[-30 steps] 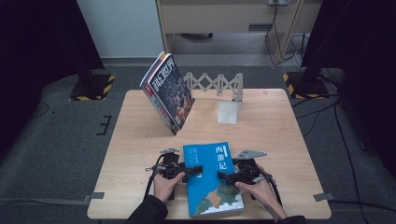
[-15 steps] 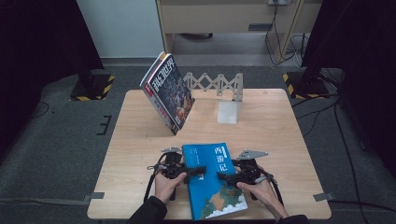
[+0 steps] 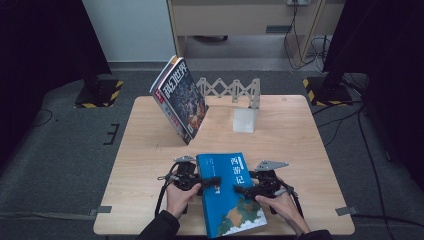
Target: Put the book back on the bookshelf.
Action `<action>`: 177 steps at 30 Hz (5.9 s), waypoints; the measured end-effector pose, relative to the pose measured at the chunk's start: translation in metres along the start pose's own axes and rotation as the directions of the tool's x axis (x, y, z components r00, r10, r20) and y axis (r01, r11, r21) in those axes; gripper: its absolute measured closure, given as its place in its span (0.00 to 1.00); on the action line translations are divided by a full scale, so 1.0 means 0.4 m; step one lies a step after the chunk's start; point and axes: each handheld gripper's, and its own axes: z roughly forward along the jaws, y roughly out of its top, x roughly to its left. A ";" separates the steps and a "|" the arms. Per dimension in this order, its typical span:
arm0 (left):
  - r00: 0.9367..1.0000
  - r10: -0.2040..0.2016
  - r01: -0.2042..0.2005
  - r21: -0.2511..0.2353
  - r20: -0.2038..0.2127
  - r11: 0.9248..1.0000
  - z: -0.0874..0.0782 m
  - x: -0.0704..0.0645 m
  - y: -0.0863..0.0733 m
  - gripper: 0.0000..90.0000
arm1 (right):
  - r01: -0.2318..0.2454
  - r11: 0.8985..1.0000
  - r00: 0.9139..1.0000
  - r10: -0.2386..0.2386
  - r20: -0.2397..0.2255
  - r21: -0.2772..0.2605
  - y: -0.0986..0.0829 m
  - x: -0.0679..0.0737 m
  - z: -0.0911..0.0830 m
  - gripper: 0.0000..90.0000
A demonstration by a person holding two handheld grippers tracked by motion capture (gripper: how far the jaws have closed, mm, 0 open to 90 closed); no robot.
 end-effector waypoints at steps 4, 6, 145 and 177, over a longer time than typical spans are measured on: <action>0.999 0.026 -0.026 -0.004 -0.026 1.000 0.007 -0.015 0.004 0.49 | -0.004 1.000 1.000 0.004 -0.003 0.005 0.000 -0.003 -0.002 0.15; 0.999 0.034 -0.034 0.001 -0.028 0.999 0.006 -0.020 0.005 0.48 | -0.003 1.000 1.000 0.003 -0.004 0.004 0.000 -0.002 -0.003 0.16; 0.909 0.389 -0.417 -0.353 -0.150 0.838 -0.113 -0.187 0.008 0.65 | 0.155 0.918 0.980 -0.189 -0.059 -0.365 0.094 0.038 -0.109 0.38; 0.917 0.374 -0.399 -0.302 -0.141 0.866 -0.128 -0.248 0.089 0.68 | 0.073 0.932 0.995 -0.045 0.086 -0.356 0.036 -0.102 -0.191 0.31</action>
